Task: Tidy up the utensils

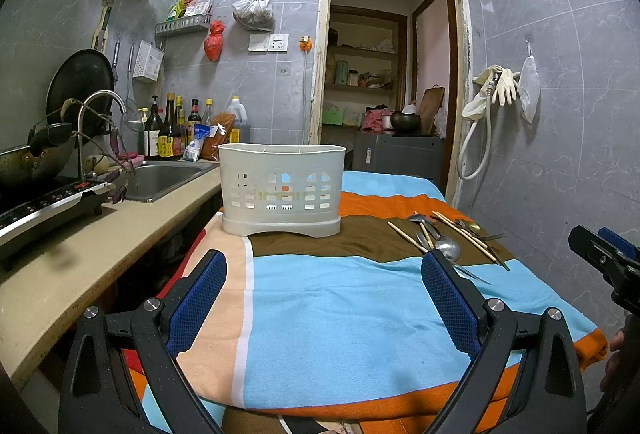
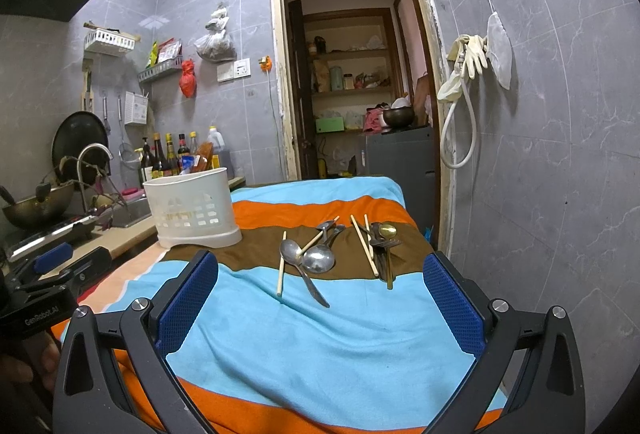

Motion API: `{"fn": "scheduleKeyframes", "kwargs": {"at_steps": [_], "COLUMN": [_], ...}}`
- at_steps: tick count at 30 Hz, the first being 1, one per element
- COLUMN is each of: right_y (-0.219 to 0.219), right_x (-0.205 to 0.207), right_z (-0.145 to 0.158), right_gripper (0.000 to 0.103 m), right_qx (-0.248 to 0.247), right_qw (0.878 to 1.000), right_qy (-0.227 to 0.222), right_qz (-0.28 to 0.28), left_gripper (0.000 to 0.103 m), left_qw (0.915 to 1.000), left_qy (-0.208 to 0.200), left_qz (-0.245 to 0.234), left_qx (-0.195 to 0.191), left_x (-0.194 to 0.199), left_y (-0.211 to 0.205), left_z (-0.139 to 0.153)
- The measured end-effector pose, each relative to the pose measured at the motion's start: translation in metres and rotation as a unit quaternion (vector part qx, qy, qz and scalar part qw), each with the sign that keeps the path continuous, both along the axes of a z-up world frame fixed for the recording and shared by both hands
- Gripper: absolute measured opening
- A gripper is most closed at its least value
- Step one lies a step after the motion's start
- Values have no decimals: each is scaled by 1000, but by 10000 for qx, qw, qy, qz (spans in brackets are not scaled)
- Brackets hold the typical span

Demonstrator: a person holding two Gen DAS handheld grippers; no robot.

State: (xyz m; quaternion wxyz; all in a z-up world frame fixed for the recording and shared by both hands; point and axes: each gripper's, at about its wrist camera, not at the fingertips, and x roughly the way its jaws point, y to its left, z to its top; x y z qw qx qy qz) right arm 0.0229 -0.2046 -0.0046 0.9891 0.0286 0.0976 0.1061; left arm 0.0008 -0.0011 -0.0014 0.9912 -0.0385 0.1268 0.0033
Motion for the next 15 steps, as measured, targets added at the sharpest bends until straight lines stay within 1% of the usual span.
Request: {"fn": "scheduleKeyframes", "kwargs": {"at_steps": [15], "right_y": [0], "right_x": [0], "right_z": [0], "right_gripper": [103], "right_qx": [4], "right_qw": [10000], "right_qy": [2], "right_qz": [5], "left_gripper": [96], "left_qw": [10000], "left_qy": [2], "left_qz": [1], "left_qx": [-5], "left_x": [2], "left_y": [0], "left_z": [0]}}
